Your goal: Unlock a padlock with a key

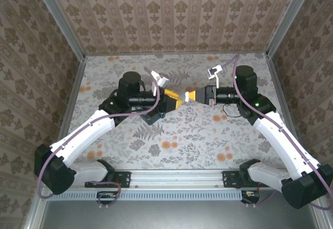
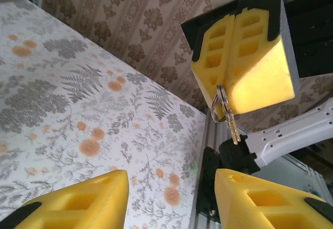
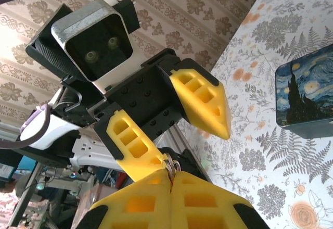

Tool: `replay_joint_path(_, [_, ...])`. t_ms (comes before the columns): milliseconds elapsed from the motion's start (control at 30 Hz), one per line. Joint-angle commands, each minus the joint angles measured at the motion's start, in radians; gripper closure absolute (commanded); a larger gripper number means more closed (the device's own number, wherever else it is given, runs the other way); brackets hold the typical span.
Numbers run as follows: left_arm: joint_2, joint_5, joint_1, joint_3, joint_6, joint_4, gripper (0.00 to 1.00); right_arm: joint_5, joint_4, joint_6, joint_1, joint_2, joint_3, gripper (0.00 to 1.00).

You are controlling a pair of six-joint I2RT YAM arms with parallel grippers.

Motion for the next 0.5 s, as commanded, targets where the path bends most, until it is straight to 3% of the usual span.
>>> replay_joint_path(0, [-0.04, -0.023, 0.011, -0.04, -0.081, 0.139, 0.54, 0.017, 0.086, 0.038, 0.005, -0.028, -0.02, 1.0])
replay_joint_path(200, [-0.028, 0.018, 0.004, -0.067, -0.177, 0.285, 0.51, 0.035, 0.137, 0.061, 0.005, -0.053, -0.045, 1.0])
replay_joint_path(467, [0.01, 0.038, -0.031, -0.043, -0.195, 0.328, 0.49, 0.042, 0.161, 0.079, 0.007, -0.059, -0.057, 1.0])
